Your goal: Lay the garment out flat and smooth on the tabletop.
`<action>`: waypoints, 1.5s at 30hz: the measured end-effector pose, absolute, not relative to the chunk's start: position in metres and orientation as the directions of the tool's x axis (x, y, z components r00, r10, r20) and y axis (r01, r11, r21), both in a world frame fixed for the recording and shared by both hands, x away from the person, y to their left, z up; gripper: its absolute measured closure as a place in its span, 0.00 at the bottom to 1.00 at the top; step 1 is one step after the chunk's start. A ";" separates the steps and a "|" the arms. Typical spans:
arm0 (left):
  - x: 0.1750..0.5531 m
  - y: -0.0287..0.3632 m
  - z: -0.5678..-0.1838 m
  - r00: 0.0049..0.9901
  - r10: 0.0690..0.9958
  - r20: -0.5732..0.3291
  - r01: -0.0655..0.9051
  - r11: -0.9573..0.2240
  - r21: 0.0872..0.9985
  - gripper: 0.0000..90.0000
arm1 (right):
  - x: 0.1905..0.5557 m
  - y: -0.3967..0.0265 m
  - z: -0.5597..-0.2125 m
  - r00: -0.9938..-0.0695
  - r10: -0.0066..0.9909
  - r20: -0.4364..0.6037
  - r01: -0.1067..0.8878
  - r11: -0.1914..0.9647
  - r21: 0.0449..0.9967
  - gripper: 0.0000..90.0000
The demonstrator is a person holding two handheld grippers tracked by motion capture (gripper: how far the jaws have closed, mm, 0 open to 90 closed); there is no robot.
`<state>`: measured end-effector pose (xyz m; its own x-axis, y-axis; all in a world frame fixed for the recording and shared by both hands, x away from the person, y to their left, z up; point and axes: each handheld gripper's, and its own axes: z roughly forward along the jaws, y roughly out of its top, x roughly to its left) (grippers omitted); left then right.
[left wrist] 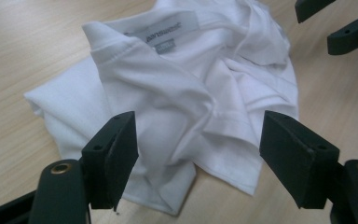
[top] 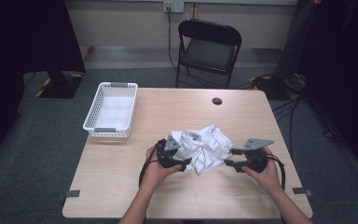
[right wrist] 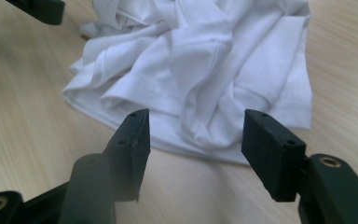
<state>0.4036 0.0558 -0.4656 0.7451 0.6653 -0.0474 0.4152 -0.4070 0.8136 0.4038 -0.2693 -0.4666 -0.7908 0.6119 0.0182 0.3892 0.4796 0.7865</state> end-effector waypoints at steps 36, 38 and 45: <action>0.413 0.058 -0.448 0.733 0.677 -0.057 0.444 -0.413 0.795 0.95 | 0.421 -0.253 -0.460 -0.811 0.575 0.109 0.407 0.421 0.810 0.98; 0.413 0.060 -0.441 0.736 0.674 -0.053 0.437 -0.413 0.799 0.95 | 0.421 -0.255 -0.456 -0.811 0.575 0.111 0.405 0.414 0.815 0.98; 0.417 0.069 -0.424 0.735 0.677 -0.038 0.423 -0.414 0.806 0.95 | 0.430 -0.271 -0.429 -0.814 0.569 0.119 0.393 0.388 0.834 0.99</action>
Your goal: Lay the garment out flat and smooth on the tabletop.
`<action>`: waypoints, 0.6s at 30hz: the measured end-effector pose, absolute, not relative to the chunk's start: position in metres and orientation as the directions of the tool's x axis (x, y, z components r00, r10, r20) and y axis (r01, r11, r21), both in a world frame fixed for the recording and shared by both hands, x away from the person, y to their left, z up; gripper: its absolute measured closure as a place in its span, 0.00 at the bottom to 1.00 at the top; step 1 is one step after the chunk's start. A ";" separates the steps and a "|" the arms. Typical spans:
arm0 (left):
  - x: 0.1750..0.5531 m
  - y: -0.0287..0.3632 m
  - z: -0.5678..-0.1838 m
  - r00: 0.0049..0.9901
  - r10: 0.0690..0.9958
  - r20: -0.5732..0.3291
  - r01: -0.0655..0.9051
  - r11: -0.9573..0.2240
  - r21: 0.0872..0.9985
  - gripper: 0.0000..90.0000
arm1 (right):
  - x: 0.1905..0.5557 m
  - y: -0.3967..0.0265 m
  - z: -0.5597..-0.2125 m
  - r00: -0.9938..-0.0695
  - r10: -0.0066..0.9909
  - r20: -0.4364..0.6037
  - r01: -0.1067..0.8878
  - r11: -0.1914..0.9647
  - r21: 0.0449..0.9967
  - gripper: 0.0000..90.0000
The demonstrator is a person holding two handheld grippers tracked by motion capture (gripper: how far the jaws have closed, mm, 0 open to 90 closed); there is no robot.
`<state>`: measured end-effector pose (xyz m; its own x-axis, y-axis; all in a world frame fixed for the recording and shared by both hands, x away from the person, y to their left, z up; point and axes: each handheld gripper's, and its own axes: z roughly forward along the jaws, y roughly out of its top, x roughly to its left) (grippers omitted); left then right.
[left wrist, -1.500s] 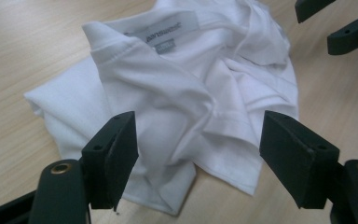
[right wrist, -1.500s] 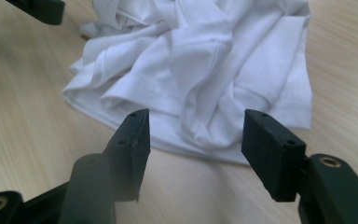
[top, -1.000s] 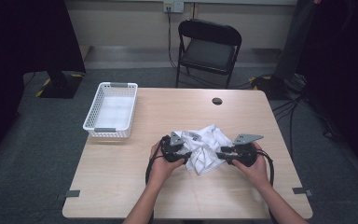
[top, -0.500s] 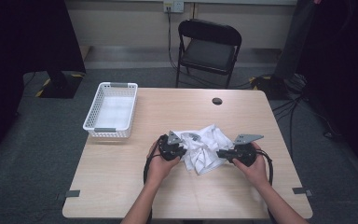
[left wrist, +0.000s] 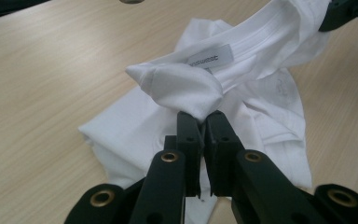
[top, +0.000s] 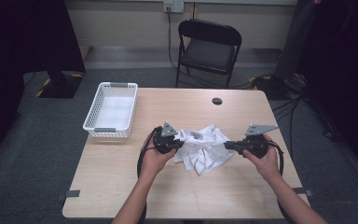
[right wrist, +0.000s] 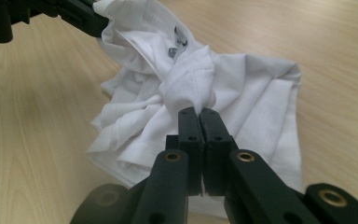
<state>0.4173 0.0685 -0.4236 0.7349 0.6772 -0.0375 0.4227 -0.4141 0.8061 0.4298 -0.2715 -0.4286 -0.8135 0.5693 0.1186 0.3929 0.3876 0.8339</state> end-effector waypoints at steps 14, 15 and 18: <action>0.439 0.074 -0.385 0.744 0.668 0.000 0.381 -0.424 0.821 0.96 | 0.458 -0.288 -0.380 -0.812 0.572 0.116 0.387 0.378 0.841 0.99; 0.440 0.074 -0.383 0.743 0.670 0.001 0.379 -0.422 0.824 0.96 | 0.460 -0.288 -0.377 -0.812 0.573 0.109 0.383 0.383 0.841 0.99; 0.450 0.075 -0.373 0.739 0.673 0.014 0.375 -0.430 0.821 0.96 | 0.470 -0.287 -0.366 -0.814 0.571 0.110 0.380 0.378 0.844 0.99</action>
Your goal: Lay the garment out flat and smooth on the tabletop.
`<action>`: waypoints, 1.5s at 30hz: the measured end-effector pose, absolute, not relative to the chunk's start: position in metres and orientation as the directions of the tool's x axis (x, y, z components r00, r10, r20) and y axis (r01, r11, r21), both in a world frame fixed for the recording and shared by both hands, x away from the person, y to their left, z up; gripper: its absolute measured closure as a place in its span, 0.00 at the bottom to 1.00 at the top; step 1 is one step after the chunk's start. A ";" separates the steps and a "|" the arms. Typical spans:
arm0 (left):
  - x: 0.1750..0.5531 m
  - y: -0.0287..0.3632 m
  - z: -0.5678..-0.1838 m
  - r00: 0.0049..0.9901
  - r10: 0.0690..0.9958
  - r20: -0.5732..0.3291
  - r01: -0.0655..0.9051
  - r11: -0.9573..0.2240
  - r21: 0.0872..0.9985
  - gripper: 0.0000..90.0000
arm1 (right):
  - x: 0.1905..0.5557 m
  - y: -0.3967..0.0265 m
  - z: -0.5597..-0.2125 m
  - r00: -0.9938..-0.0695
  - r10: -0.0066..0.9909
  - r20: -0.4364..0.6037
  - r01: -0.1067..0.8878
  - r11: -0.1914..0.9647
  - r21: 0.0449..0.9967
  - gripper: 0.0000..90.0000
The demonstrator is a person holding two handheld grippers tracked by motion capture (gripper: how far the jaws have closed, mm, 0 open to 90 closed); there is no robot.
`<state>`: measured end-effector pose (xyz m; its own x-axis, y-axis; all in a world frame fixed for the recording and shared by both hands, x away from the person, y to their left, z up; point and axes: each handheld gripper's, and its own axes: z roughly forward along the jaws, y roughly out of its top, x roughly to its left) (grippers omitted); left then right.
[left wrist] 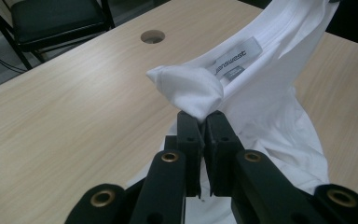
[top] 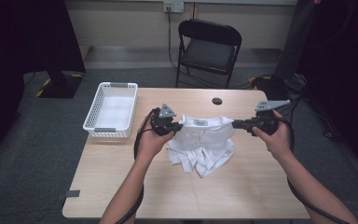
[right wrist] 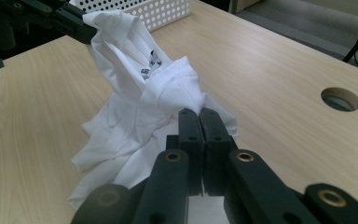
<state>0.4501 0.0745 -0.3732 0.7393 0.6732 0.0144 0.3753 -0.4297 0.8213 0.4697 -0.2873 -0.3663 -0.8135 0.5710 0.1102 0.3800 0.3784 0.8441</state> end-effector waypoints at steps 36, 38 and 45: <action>0.482 0.079 -0.422 0.670 0.742 0.021 0.461 -0.438 0.772 0.23 | 0.508 -0.267 -0.396 -0.706 0.708 0.032 0.425 0.387 0.818 0.30; 0.475 0.079 -0.428 0.673 0.739 0.014 0.466 -0.438 0.769 0.22 | 0.501 -0.268 -0.403 -0.708 0.704 0.047 0.439 0.388 0.810 0.28; 0.438 0.068 -0.462 0.714 0.700 -0.012 0.467 -0.464 0.753 0.21 | 0.451 -0.275 -0.450 -0.720 0.690 0.070 0.471 0.413 0.779 0.23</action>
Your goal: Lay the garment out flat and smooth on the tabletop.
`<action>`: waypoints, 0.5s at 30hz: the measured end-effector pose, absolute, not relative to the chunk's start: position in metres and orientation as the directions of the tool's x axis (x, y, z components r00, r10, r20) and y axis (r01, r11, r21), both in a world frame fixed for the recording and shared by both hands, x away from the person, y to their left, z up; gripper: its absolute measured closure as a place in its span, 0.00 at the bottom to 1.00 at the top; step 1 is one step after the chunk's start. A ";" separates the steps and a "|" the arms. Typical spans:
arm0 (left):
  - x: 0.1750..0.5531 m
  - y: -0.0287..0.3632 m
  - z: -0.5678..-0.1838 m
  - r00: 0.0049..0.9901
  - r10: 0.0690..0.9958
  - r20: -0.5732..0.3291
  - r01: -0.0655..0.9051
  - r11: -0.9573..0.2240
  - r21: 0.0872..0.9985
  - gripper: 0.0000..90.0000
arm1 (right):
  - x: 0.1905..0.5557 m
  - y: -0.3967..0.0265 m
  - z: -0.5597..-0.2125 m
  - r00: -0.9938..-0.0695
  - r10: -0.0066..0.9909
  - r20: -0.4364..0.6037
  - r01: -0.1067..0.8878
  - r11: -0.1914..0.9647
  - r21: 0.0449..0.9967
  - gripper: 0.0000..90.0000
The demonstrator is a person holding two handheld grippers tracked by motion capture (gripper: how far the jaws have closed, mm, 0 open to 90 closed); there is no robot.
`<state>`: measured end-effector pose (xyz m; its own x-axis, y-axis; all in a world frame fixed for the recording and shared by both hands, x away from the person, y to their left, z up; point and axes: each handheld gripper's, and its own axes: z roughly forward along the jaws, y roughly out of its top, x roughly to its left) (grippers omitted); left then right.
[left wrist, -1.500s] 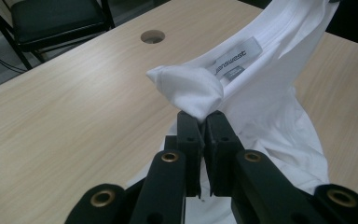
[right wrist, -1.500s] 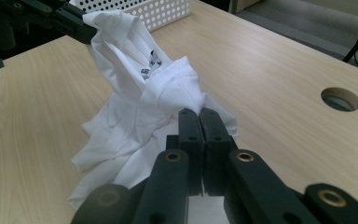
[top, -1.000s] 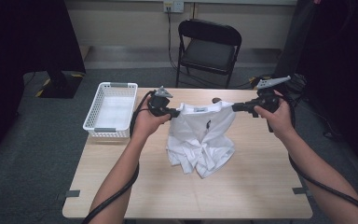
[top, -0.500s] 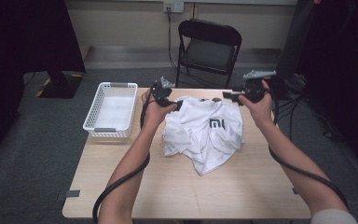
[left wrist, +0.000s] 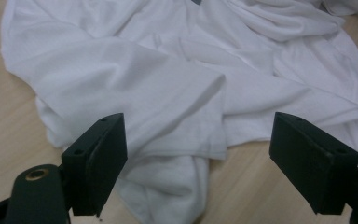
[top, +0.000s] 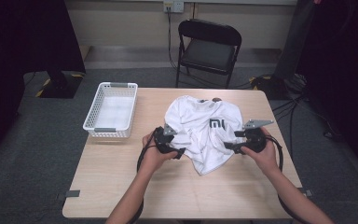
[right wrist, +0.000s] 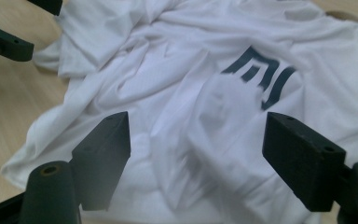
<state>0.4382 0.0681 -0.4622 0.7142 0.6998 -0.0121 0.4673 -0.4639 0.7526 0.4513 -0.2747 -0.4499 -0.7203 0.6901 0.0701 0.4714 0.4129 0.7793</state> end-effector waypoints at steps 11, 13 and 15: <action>0.418 0.060 -0.488 0.740 0.673 -0.003 0.453 -0.495 0.741 0.20 | 0.420 -0.283 -0.475 -0.714 0.698 0.053 0.482 0.435 0.761 0.23; 0.417 0.060 -0.490 0.744 0.668 0.008 0.446 -0.507 0.738 0.20 | 0.417 -0.284 -0.478 -0.708 0.705 0.045 0.483 0.437 0.758 0.23; 0.415 0.061 -0.493 0.744 0.668 0.007 0.443 -0.502 0.743 0.19 | 0.415 -0.286 -0.482 -0.704 0.708 0.051 0.492 0.435 0.754 0.22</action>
